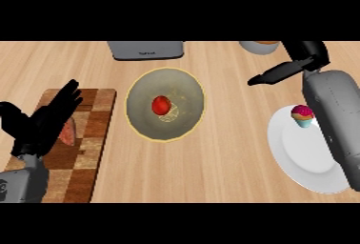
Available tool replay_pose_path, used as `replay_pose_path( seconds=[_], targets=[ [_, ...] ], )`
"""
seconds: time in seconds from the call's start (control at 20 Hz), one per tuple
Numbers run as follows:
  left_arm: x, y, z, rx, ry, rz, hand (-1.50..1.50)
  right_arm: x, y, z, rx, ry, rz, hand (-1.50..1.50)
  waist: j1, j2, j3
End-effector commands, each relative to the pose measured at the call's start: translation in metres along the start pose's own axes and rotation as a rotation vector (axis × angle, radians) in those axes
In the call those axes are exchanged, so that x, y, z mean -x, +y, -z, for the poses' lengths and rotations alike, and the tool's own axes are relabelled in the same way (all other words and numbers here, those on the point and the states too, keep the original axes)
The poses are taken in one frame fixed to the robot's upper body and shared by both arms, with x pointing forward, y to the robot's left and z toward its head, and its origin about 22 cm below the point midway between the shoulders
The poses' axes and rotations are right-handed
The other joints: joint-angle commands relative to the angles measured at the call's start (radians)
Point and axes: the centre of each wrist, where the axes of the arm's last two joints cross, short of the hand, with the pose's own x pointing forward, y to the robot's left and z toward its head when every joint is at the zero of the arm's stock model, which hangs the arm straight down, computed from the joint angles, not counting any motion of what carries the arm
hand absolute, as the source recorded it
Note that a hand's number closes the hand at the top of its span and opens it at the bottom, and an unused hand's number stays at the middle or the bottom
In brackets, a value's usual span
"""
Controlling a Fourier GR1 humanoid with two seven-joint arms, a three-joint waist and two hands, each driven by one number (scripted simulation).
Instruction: Pick the tomato from the plate and place it in the bowl
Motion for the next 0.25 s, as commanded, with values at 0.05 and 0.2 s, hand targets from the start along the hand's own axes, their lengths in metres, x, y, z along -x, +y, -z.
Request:
replay_pose_path(
  seconds=[0.05, 0.2],
  targets=[
    [0.011, 0.011, -0.011, -0.017, 0.021, -0.005, 0.00, 0.003, -0.029, -0.057, -0.057, -0.058, 0.169, -1.50, -0.021, -0.007, -0.001],
    [0.004, 0.021, -0.001, -0.004, 0.007, 0.020, 0.00, 0.000, -0.039, -0.106, -0.111, -0.059, 0.111, 1.50, -0.011, 0.004, -0.001]
  ],
)
